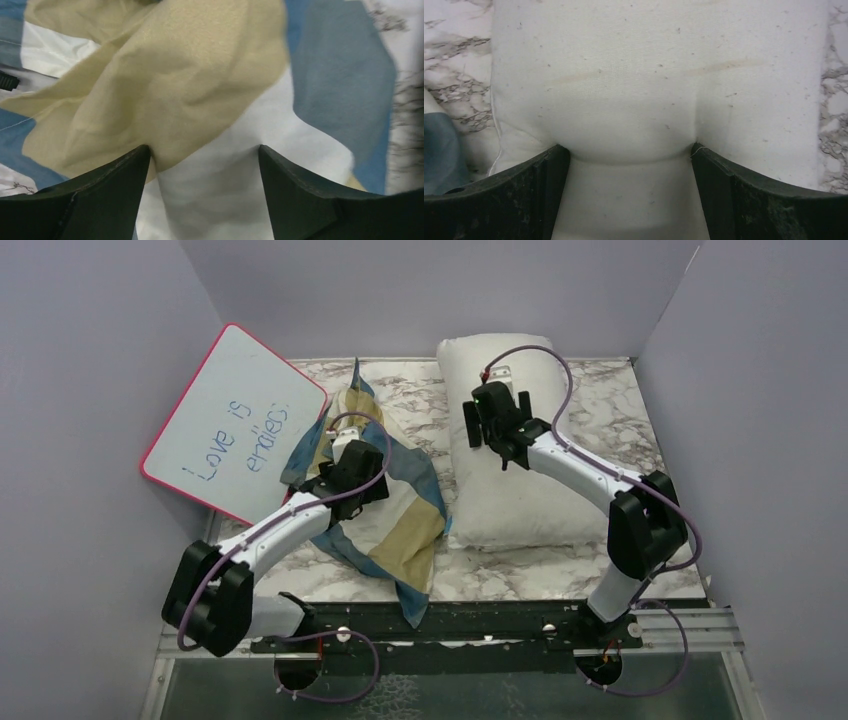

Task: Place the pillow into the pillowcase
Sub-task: Pick up the pillowcase from the center of the board.

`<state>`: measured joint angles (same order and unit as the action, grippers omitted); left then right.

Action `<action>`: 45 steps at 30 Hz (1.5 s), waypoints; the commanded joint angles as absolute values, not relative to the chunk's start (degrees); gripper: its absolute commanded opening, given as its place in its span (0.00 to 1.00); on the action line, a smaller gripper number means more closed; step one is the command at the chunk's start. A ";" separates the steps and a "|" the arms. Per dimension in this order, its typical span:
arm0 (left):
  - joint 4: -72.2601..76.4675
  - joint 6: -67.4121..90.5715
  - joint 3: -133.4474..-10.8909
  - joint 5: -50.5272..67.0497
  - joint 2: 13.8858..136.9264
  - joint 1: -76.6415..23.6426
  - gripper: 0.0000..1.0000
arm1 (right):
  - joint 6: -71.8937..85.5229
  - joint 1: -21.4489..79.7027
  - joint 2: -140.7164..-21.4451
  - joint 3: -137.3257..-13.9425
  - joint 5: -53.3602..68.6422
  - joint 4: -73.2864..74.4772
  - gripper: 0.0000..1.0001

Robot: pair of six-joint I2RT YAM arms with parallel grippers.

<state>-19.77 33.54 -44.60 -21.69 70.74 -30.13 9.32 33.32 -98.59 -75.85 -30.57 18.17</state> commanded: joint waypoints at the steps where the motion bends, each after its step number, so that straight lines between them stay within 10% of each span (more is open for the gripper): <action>1: -18.37 34.11 -47.93 -22.78 76.99 -30.32 0.68 | 7.93 31.91 -97.60 -77.15 -40.26 22.01 0.96; 7: -18.79 29.73 -52.90 -16.52 75.50 -30.32 0.00 | 9.61 32.08 -88.24 -78.67 -24.07 28.05 0.92; 21: -21.06 19.62 -70.04 -7.85 61.13 -30.32 0.00 | 18.31 32.22 -70.11 -61.99 20.56 9.70 0.89; 38: 2.09 34.44 -83.52 19.73 77.59 -30.32 0.00 | 26.06 32.21 -51.36 -51.98 -3.52 8.79 0.88; 45: -24.11 22.31 -91.43 5.97 90.51 -29.00 0.62 | 26.76 32.18 -51.89 -52.40 -0.59 12.70 0.87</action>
